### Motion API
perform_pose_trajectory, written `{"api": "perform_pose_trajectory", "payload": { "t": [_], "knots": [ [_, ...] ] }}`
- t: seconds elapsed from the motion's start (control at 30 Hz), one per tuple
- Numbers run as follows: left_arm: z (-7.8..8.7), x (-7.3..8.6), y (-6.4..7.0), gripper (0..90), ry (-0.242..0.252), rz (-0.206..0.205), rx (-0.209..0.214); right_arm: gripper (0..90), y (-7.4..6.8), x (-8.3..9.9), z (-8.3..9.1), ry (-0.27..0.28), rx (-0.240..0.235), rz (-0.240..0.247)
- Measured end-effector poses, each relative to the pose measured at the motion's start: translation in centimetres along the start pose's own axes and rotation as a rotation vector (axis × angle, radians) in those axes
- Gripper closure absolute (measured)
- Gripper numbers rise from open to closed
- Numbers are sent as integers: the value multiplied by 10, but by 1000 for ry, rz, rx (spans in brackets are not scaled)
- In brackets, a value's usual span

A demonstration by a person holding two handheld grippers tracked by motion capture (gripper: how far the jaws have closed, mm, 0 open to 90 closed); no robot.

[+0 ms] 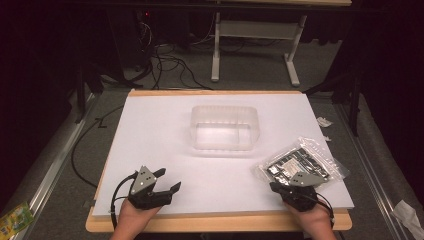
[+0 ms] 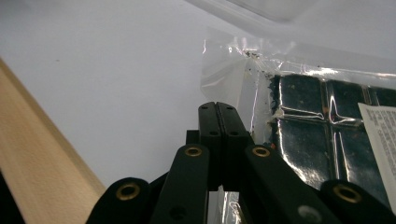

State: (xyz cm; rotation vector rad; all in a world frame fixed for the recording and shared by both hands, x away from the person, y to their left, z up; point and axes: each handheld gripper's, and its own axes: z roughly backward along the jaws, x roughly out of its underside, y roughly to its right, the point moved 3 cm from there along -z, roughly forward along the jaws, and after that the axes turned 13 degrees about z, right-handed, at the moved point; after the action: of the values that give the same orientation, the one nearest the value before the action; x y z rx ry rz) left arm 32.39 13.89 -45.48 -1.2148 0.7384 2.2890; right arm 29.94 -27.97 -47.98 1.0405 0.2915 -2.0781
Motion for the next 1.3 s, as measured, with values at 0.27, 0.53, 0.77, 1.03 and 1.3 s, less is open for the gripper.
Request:
{"api": "perform_pose_trajectory", "payload": {
  "t": [0.27,0.53,0.77,1.03,1.3],
  "knots": [
    [0,0,0,295,1,-2,0,900,-35,-19,-15,21,-104,79],
    [1,0,0,297,0,-3,-10,819,-61,-27,-30,21,-210,136],
    [6,-1,-4,298,16,12,-7,586,-48,-35,-7,134,-170,36],
    [2,-1,-3,297,5,-1,5,461,-13,-28,19,195,-17,-54],
    [1,-1,-1,298,2,-9,6,387,42,7,43,181,154,-197]
  ]
}}
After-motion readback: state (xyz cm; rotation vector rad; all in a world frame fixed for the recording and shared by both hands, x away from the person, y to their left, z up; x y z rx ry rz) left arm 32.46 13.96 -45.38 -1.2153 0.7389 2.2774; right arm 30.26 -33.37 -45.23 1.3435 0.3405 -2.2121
